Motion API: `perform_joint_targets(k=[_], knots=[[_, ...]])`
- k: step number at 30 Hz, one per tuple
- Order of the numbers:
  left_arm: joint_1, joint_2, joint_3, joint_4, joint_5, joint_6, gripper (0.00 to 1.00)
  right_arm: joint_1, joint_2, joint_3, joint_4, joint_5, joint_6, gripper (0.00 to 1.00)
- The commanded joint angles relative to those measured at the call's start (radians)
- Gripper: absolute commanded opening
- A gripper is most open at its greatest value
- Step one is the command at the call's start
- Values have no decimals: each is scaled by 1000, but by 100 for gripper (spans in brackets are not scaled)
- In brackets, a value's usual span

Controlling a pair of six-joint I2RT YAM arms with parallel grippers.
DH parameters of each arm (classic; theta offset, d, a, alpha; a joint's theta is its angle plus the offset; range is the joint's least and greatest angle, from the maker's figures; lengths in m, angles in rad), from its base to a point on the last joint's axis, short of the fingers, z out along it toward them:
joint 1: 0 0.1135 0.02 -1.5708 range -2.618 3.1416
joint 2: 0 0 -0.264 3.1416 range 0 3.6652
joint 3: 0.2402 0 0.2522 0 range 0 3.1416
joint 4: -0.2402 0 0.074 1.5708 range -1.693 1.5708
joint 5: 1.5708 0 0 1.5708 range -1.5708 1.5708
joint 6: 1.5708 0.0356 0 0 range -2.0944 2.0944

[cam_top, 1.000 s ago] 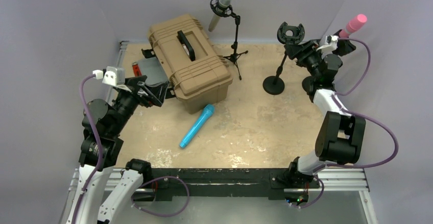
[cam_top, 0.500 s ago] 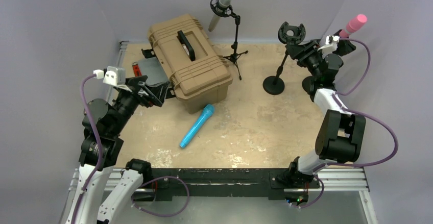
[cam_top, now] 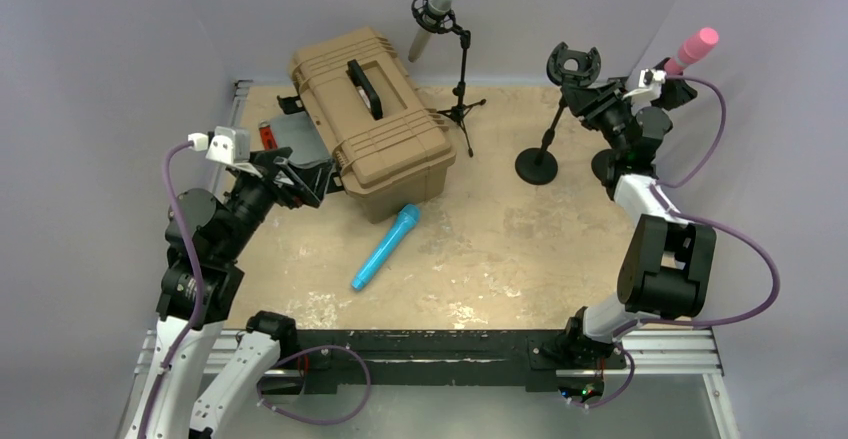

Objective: Remove the microphone from the stand

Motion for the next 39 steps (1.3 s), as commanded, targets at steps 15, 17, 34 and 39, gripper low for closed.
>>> perform_joint_targets(k=[15, 17, 34, 39], knots=[[-15, 35, 13, 38, 24, -3, 98, 26, 129, -137, 1, 83, -158, 12], [-17, 38, 12, 37, 20, -1, 99, 27, 137, -141, -3, 90, -159, 12], [-32, 49, 12, 35, 21, -2, 98, 47, 186, -149, -66, 206, -233, 15], [-34, 49, 15, 29, 5, 3, 98, 57, 207, -143, -63, 195, -232, 17]])
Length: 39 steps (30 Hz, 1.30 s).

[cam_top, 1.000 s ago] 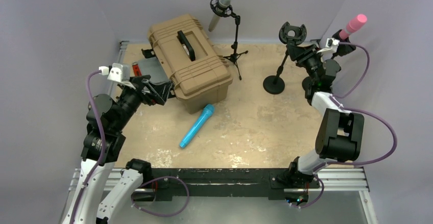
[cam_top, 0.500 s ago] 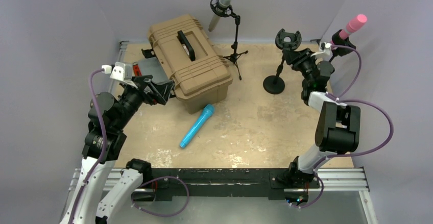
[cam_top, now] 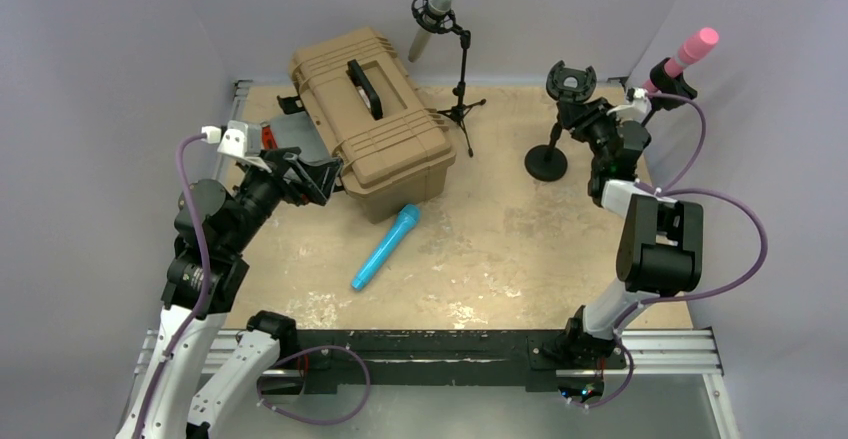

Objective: Remove the microphone from the stand

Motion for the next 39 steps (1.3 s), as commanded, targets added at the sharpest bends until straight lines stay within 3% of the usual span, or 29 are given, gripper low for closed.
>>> perform_joint_targets(k=[1, 8, 12, 17, 25, 39], knots=[[-9, 3, 15, 28, 2, 0, 98, 16, 79, -42, -230, 31, -91, 17], [-18, -8, 21, 22, -5, 6, 98, 41, 65, -62, -233, 74, -110, 20], [-25, -16, 19, 20, -17, 14, 98, 49, 46, -53, -258, 77, -126, 26], [-34, -25, 16, 23, -13, 20, 98, 55, -36, -44, -291, 120, -154, 50], [-39, -33, 20, 14, -29, 23, 98, 91, -145, -57, -352, 268, -261, 69], [-43, -28, 22, 14, -27, 29, 97, 236, -29, 89, -345, 602, -349, 64]])
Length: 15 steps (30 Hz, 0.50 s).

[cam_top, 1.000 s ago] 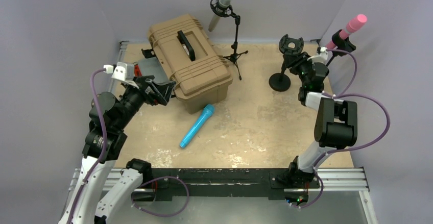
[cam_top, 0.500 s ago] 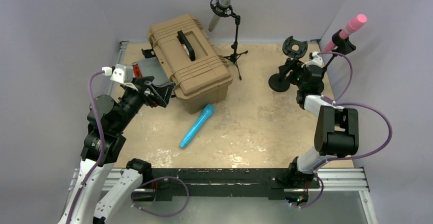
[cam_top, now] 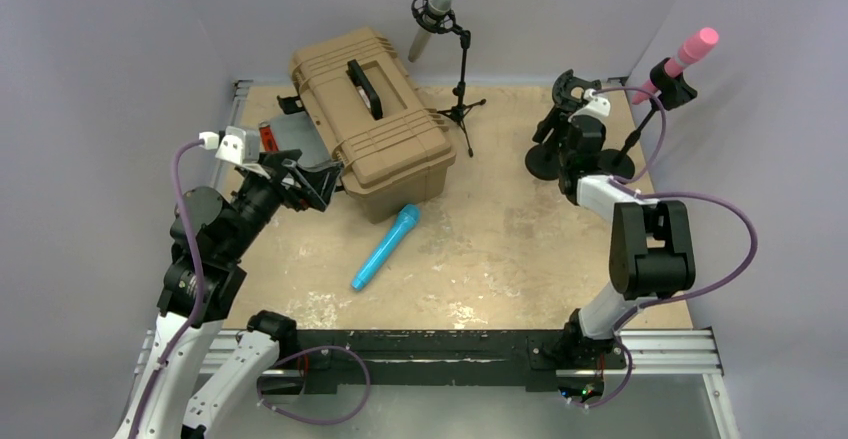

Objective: Remove the microphone from the stand

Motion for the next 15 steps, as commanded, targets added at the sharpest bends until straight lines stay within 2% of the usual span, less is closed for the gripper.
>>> perform_joint_targets(k=[1, 5, 10, 12, 15], knots=[[-3, 6, 19, 21, -1, 20, 97, 25, 34, 76, 30, 146, -44, 63], [-5, 14, 18, 17, -11, 25, 97, 31, 65, 88, 41, 207, -24, 60], [-5, 26, 20, 20, 7, 22, 96, 37, 87, 109, 50, 214, -19, 46], [-5, 30, 23, 17, 7, 20, 96, 39, 90, 120, 35, 207, -16, 36], [-5, 38, 27, 16, 24, 19, 96, 55, 73, 103, 42, 216, -21, 15]])
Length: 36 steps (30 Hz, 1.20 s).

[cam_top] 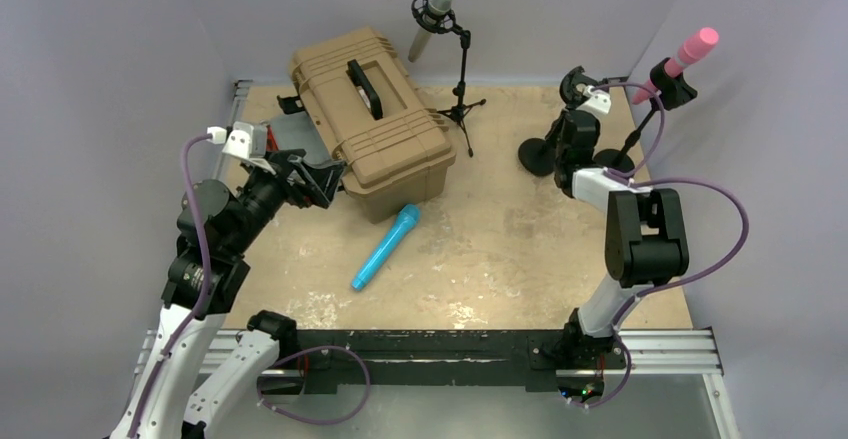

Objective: Remove the microphone from the stand

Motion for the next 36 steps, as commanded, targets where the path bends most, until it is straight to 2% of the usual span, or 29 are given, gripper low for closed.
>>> perform_joint_targets(k=[1, 5, 10, 14, 18, 20, 24, 29, 32, 36], knots=[[-5, 6, 27, 19, 23, 19, 96, 30, -35, 16, 52, 25, 24, 11], [-4, 10, 32, 13, 24, 20, 95, 61, -83, -16, 37, 60, 18, 0], [-5, 7, 34, 10, 28, 16, 95, 108, -223, -84, -15, 148, 30, 0], [-6, -2, 38, 10, 41, 14, 95, 114, -396, -175, -78, 232, 117, 0], [-14, -8, 44, 4, 38, 12, 95, 115, -521, -216, -226, 273, 243, 0], [-21, -17, 44, 1, 32, 18, 95, 115, -563, -218, -358, 328, 315, 0], [-28, -29, 52, -8, 32, 18, 95, 114, -600, -216, -660, 546, 589, 0], [-39, -44, 52, -10, 26, 18, 95, 103, -582, -226, -893, 686, 807, 0], [-48, -52, 49, -7, 20, 25, 95, 74, -564, -243, -950, 716, 875, 0], [-52, -51, 48, -11, 9, 26, 95, -106, -549, -272, -935, 668, 842, 0]])
